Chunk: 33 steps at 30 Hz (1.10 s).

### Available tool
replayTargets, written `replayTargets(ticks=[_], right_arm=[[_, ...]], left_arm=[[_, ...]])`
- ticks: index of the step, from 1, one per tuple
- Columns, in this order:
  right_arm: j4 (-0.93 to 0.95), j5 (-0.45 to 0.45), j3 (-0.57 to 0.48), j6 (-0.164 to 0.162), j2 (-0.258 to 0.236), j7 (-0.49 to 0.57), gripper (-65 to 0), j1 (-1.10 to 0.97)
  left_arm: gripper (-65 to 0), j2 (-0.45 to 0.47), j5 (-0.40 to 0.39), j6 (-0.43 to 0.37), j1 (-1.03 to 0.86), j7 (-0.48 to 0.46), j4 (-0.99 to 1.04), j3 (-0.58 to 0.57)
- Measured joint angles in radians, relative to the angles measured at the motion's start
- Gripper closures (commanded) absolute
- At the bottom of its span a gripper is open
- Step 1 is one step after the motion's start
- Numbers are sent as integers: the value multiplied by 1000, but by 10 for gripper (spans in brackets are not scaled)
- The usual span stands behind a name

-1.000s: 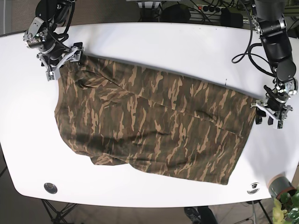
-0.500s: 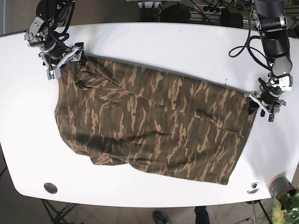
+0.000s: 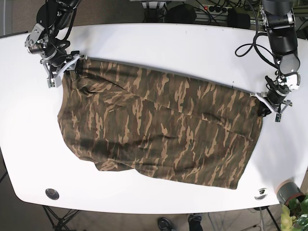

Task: Fold the T-shirt properly
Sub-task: 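Regrasp the shirt edge with both grippers, then pull the shirt edge outward with both grippers to smooth it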

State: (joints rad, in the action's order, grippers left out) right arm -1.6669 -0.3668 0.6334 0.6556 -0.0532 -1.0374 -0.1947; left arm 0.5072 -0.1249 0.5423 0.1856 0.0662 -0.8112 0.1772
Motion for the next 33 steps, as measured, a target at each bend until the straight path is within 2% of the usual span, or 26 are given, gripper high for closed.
replayTargets(ticks=[2, 3, 6, 12, 17, 25, 33], right_arm=[[23, -4, -7, 0, -11, 6, -33, 10], [32, -6, -7, 0, -16, 6, -21, 11], [58, -31, -8, 9, -46, 7, -40, 21], [83, -25, -14, 13, -117, -11, -40, 44], [86, -21, -13, 15, -182, -15, -40, 60], [86, -29, -14, 19, -262, -13, -40, 59], [83, -23, -14, 15, -278, -14, -40, -4]], left_arm=[[0, -2, -8, 0, 0, 22, -8, 7], [0, -2, -8, 0, -3, 34, -15, 7], [0, -5, -2, 0, -49, 74, -65, 35], [0, -47, -7, 1, -160, 66, -190, 107], [0, -92, -11, 12, -221, 185, -303, 154], [0, -182, -13, 14, -410, 278, -542, 256], [0, -285, 1, 14, -565, 369, -742, 336]])
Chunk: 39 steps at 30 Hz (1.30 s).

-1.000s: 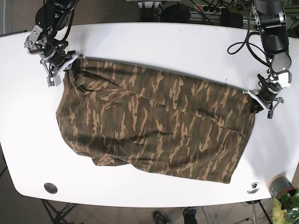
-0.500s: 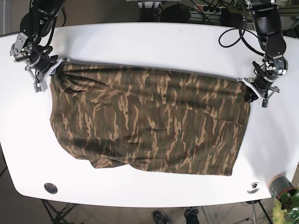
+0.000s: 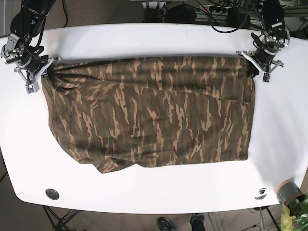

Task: Fold the T-shirt properly
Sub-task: 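Pull the shirt edge outward with both grippers to smooth it, then release the shirt and move both grippers along its sides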

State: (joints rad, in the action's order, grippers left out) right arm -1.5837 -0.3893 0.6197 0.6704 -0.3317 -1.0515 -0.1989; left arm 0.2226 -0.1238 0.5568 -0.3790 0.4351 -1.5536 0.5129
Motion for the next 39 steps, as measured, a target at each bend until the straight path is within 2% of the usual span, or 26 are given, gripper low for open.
replayTargets(ticks=[5, 8, 16, 22, 24, 27, 29, 32, 34, 39], right_arm=[[-2, 2, 5, 3, 5, -3, -40, -59], [-14, 1, 8, 30, 6, 0, -40, -100], [-103, -3, 29, 34, 40, 1, -43, -183], [-105, 14, 93, 37, 63, -2, -44, -188], [-105, 16, 111, 36, 62, -3, -90, -188], [-105, 23, 113, 31, 63, -4, -227, -188], [-105, 23, 113, 29, 63, -3, -357, -188], [-106, 23, 114, 26, 60, -3, -485, -188], [-122, 22, 114, 26, 63, -6, -506, -188], [-196, 23, 120, 26, 91, -6, -496, -190]], left_arm=[[0, -60, 14, -8, -95, 14, -90, 41], [0, -71, 15, -9, -134, 18, -122, 49], [-10, -80, 18, -7, -153, 22, -136, 99], [-235, -79, 19, -8, -153, 29, -136, 104], [-276, -78, 19, -8, -153, 28, -136, 104], [-289, -78, 19, -10, -153, 29, -144, 103], [-290, -80, 19, -15, -151, 29, -154, 103], [-290, -80, 24, -16, -132, 42, -168, 101], [-290, -79, 23, -19, -118, 40, -180, 101], [-290, -71, 18, -18, -113, 29, -191, 101]])
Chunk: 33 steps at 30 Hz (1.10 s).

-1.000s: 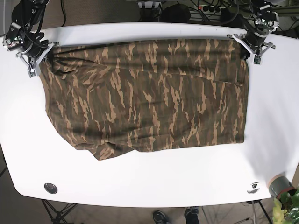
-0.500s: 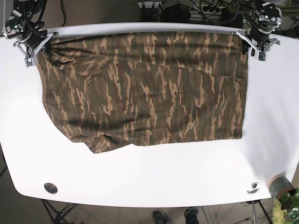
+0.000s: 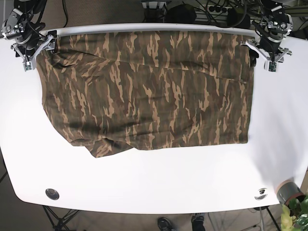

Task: Fold the T-shirt properly
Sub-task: 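Release the shirt and move both grippers along its sides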

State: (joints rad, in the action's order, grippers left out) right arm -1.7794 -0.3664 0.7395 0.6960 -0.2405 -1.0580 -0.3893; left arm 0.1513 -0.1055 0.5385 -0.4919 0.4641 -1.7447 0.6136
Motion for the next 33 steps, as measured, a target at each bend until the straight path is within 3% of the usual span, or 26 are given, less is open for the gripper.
replayTargets(ticks=[7, 17, 21, 28, 33], right_arm=[[-39, 5, 0, 3, 19, -5, -496, 53], [60, 17, -1, 0, 13, -1, -496, 280], [157, 108, -46, -2, -17, -3, -496, 393], [377, 231, -134, 4, -19, 110, -496, 591], [559, 291, -203, 2, -40, 169, -496, 729]], left_arm=[[-289, 4, -90, 0, 69, 13, 3, 1], [-287, 5, -83, -8, 270, 8, 66, 1], [-287, 7, -79, -8, 348, 13, 108, 2], [-287, 22, 48, -14, 462, 15, 167, -1], [-287, 21, 87, -11, 524, 8, 240, -1]])
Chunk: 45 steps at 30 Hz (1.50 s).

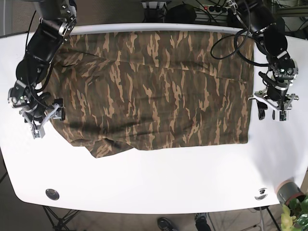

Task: Fold the T-shirt properly
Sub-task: 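Release the shirt and move both grippers along its sides, then grasp the shirt's side edges midway with both grippers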

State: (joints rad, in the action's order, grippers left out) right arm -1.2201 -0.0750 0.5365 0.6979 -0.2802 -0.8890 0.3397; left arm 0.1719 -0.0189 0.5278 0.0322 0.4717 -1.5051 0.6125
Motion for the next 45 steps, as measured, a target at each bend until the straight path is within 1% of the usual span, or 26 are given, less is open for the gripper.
replayTargets(ticks=[4, 6, 7, 9, 10, 13, 15, 17, 18, 20, 22, 24, 26, 28, 29, 32, 33, 36, 40, 42, 45], right_arm=[[137, 17, -58, -8, -11, 96, -496, 104], [212, 2, -85, -5, -24, 156, -496, 143], [257, -5, -101, 2, -36, 188, -496, 163], [339, 9, -140, -2, -55, 240, -496, 198], [380, 21, -161, -14, -63, 266, -496, 211], [488, 13, -200, -9, -87, 388, -496, 239], [558, 16, -219, -10, -96, 445, -496, 258], [608, 18, -229, -10, -100, 477, -495, 267], [629, 18, -230, -18, -102, 499, -495, 267], [668, 15, -234, -50, -109, 547, -495, 267], [701, 18, -238, -101, -119, 587, -495, 266], [720, 20, -277, -124, -132, 618, -495, 263], [732, 19, -314, -136, -140, 645, -495, 262], [747, 16, -345, -166, -140, 669, -495, 263], [753, 12, -347, -174, -138, 672, -495, 261], [756, -1, -347, -174, -137, 676, -495, 244], [756, -1, -346, -174, -136, 691, -495, 237], [750, -7, -343, -178, -123, 714, -495, 227], [743, -8, -345, -182, -93, 715, -495, 230], [743, -11, -344, -182, -68, 722, -495, 232], [741, -11, -344, -177, -52, 719, -495, 236]], left_arm=[[-287, 2, 4, 0, 6, 5, 29, 0], [-287, 2, 4, -2, 6, 6, 29, 0], [-287, 2, 4, -1, 6, 6, 29, 1], [-287, 1, 5, -1, 7, 7, 30, 0], [-287, 1, 4, 0, 7, 6, 30, 0], [-287, 1, 4, 2, 6, 6, 30, 0], [-287, 1, 4, 3, 5, 6, 30, 0], [-287, 1, 4, 2, 4, 7, 30, 2], [-287, 1, 4, 2, 3, 7, 30, 2], [-287, 1, 4, 3, 3, 6, 30, 2], [-287, 2, 4, 3, 3, 6, 30, 5], [-287, 3, 4, 3, 2, 7, 30, 5], [-287, 3, 4, 3, 0, 6, 29, 5], [-287, 3, 4, 3, -2, 6, 29, 5], [-287, 3, 4, 3, -2, 7, 29, 5], [-287, 5, 4, 3, -2, 7, 29, 5], [-287, 5, 4, 3, -2, 6, 29, 5], [-287, 5, 4, 3, -2, 6, 29, 5], [-287, 4, 4, 3, -2, 7, 29, 5], [-287, 5, 4, 3, -2, 6, 29, 5], [-287, 12, 4, 3, -2, 7, 30, 4]])
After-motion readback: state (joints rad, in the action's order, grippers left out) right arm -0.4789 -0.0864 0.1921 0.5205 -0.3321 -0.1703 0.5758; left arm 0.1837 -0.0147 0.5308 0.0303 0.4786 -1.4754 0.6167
